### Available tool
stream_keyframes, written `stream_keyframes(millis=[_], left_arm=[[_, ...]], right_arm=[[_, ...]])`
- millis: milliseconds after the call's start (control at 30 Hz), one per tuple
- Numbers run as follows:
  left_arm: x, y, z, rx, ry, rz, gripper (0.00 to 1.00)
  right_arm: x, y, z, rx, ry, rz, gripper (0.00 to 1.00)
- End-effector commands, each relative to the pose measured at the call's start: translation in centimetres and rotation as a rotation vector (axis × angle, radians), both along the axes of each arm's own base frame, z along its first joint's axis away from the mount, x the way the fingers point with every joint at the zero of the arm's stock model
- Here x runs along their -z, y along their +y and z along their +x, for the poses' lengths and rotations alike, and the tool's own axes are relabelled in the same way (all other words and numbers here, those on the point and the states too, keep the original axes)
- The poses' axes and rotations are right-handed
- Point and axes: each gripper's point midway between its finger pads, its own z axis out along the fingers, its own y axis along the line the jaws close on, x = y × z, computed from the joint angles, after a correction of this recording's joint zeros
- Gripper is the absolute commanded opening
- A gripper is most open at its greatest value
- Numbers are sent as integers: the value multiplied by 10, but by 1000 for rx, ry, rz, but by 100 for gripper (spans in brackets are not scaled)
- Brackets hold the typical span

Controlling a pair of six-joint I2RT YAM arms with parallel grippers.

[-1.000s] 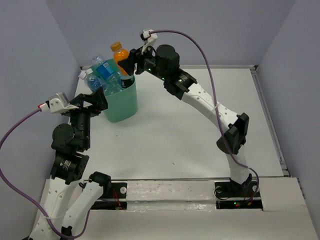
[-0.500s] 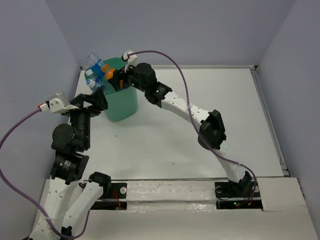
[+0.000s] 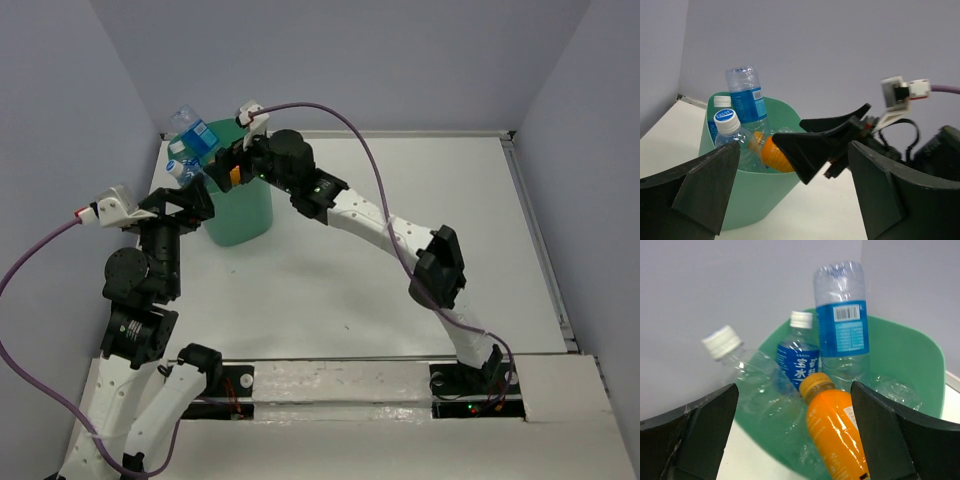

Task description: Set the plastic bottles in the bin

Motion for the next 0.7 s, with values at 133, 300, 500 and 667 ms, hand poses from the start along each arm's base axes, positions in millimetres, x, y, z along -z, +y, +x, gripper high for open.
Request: stream_keyframes(millis=[133, 300, 500, 667], left_arm=[[-11, 13, -7, -60, -52, -12, 99], [-9, -1, -3, 10, -55, 12, 99], [-8, -30, -3, 161, -72, 49, 99], [8, -59, -9, 326, -59, 43, 99]], right_arm=[[-121, -69, -46, 46, -139, 193, 100], [-79, -154, -66, 239, -69, 136, 100], [-25, -264, -130, 329, 48, 238, 100], [19, -348, -158, 500, 107, 303, 100]])
